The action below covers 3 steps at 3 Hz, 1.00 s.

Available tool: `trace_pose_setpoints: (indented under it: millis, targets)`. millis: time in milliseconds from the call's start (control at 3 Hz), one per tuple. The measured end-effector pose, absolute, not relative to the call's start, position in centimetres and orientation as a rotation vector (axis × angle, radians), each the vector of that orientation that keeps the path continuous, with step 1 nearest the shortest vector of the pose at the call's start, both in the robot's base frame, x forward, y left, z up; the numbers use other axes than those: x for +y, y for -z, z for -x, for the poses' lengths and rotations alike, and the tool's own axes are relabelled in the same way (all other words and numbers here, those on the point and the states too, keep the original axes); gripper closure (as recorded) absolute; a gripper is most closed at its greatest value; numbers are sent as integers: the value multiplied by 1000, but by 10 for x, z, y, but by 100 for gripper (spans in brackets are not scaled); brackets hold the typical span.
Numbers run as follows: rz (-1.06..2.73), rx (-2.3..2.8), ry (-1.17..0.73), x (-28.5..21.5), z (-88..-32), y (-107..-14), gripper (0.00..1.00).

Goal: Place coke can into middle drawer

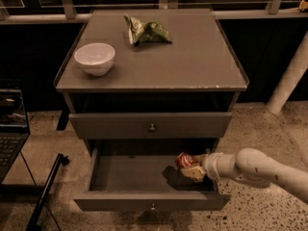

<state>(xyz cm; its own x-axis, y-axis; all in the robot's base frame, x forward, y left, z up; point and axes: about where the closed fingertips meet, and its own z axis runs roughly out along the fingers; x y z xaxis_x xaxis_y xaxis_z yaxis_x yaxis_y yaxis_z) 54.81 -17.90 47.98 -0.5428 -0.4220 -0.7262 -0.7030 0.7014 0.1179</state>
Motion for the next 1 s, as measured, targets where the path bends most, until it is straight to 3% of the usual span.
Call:
trace_pose_setpoints:
  millis: [1000]
  targets:
    - [822, 2320, -580, -187, -550, -428, 100]
